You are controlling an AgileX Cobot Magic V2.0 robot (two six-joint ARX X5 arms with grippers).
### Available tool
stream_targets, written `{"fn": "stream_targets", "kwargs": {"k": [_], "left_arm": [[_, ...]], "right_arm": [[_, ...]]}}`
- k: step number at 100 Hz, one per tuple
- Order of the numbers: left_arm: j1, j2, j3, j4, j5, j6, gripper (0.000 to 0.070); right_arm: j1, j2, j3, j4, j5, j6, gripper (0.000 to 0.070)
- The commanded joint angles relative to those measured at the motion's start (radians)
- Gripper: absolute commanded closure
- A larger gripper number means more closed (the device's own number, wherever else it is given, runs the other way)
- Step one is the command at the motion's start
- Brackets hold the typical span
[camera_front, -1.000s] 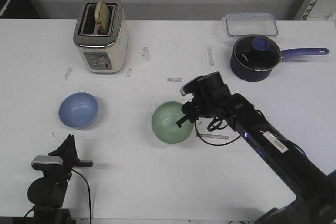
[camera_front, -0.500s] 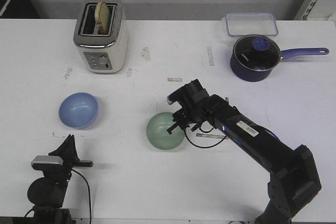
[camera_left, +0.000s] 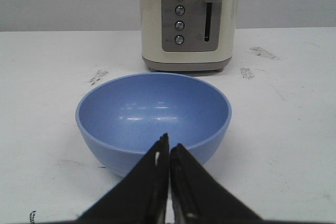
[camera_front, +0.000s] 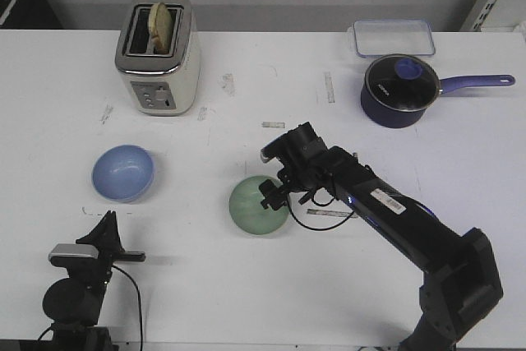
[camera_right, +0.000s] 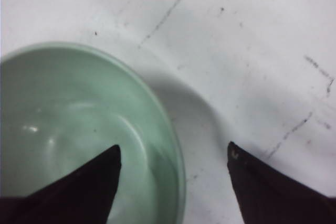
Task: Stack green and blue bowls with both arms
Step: 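Lift the green bowl and carry it toward the table center, then release the green bowl and retract the right gripper to rest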
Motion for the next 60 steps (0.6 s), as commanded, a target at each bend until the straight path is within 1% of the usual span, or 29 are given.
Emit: {"fn": "stream_targets", "kwargs": {"k": [1, 9, 14, 25, 41, 54, 60], "left_arm": [[0.000, -0.002, -0.021, 0.013, -0.001, -0.004, 0.0699], [0.000, -0.002, -0.021, 0.013, -0.001, -0.004, 0.0699], [0.000, -0.002, -0.021, 0.013, -0.001, -0.004, 0.0699], [0.000, -0.002, -0.021, 0.013, -0.001, -0.004, 0.0699], [0.000, -0.002, -0.021, 0.013, -0.001, -0.004, 0.0699], [0.000, -0.002, -0.021, 0.013, -0.001, -0.004, 0.0699], [0.000, -0.002, -0.021, 0.013, -0.001, -0.004, 0.0699]], "right_arm": [[0.000, -0.042, 0.051, 0.008, 0.000, -0.010, 0.0239], [-0.014, -0.092, 0.071, 0.010, 0.011, -0.009, 0.0243], [-0.028, -0.127, 0.077, 0.014, 0.018, -0.009, 0.0276], [-0.067, -0.211, 0.077, 0.015, 0.051, -0.009, 0.0471], [-0.148, -0.328, 0.076, -0.026, 0.095, -0.007, 0.0694], [-0.219, -0.416, 0.043, -0.039, 0.164, -0.020, 0.0700], [-0.256, -0.459, 0.009, -0.037, 0.170, -0.020, 0.0700]]}}
